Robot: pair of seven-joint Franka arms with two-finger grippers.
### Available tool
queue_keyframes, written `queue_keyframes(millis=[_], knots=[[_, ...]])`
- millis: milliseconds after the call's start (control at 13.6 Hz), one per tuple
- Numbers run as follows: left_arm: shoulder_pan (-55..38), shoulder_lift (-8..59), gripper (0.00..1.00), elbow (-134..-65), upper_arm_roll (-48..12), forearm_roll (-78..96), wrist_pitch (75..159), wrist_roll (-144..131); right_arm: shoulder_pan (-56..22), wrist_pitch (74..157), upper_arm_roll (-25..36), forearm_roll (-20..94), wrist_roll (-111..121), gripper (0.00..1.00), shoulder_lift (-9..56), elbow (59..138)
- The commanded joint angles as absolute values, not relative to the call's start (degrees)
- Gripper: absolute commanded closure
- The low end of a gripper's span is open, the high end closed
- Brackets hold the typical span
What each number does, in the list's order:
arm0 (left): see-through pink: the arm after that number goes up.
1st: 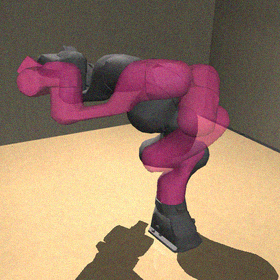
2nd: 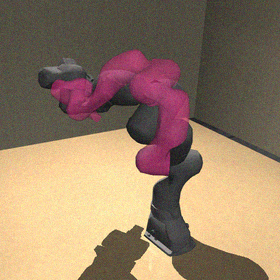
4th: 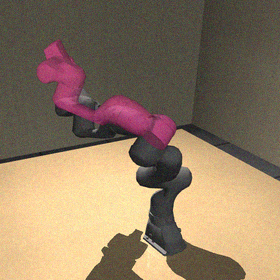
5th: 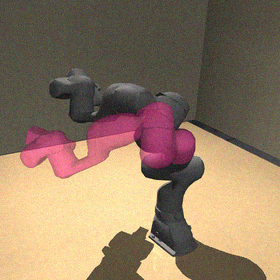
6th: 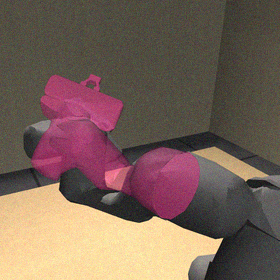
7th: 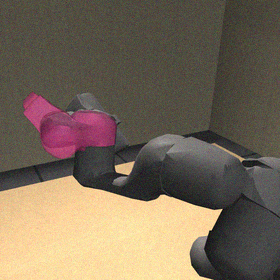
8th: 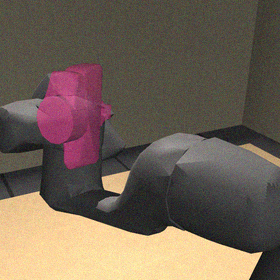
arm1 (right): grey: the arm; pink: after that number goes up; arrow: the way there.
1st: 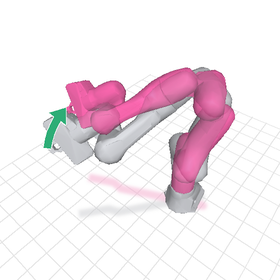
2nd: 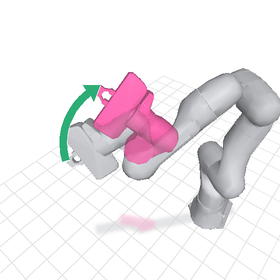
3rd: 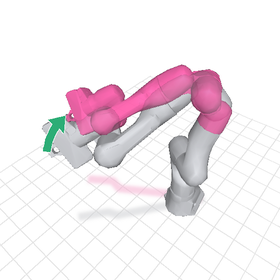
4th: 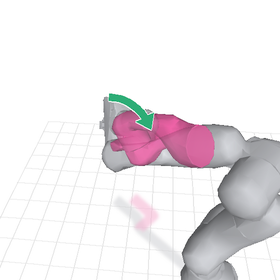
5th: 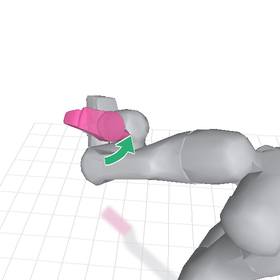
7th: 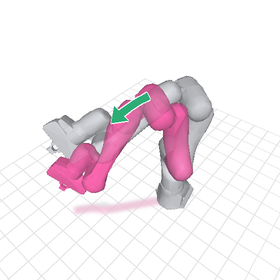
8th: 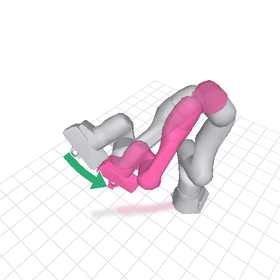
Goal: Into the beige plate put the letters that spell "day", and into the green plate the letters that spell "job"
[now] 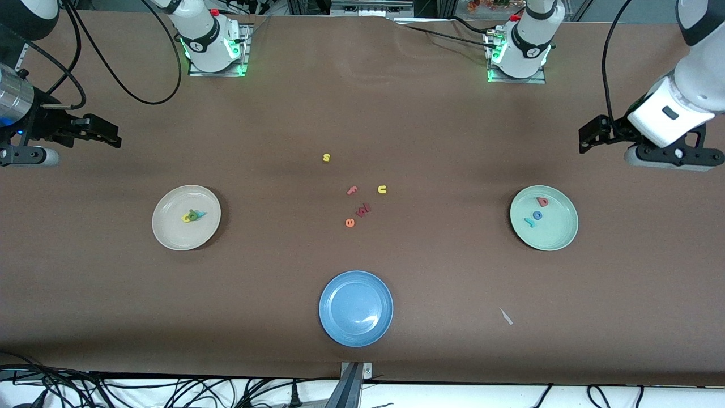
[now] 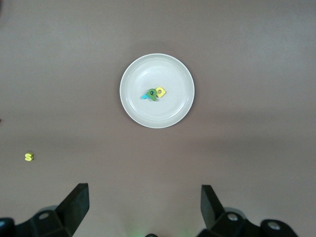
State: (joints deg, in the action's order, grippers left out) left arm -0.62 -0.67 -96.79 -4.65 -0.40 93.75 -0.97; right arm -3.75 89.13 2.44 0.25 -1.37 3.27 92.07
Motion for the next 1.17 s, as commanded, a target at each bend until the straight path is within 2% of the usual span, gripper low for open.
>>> queue_keyframes(millis=[0, 367, 1101], knots=[[-0.88, -2.20, 0.00, -98.61, -4.30, 1.23, 95.19, -0.35, -3.34, 88.24, 2.37, 1.32, -1.58, 0.00, 3.43, 91.14], [0.79, -1.93, 0.00, -97.91, -6.94, 1.14, 94.92, -0.26, -3.34, 88.24, 2.37, 1.32, -1.58, 0.00, 3.43, 91.14], [0.79, -1.23, 0.00, -96.42, -7.12, 1.05, 93.52, -0.26, -3.34, 88.24, 2.37, 1.32, -1.58, 0.00, 3.52, 91.14]])
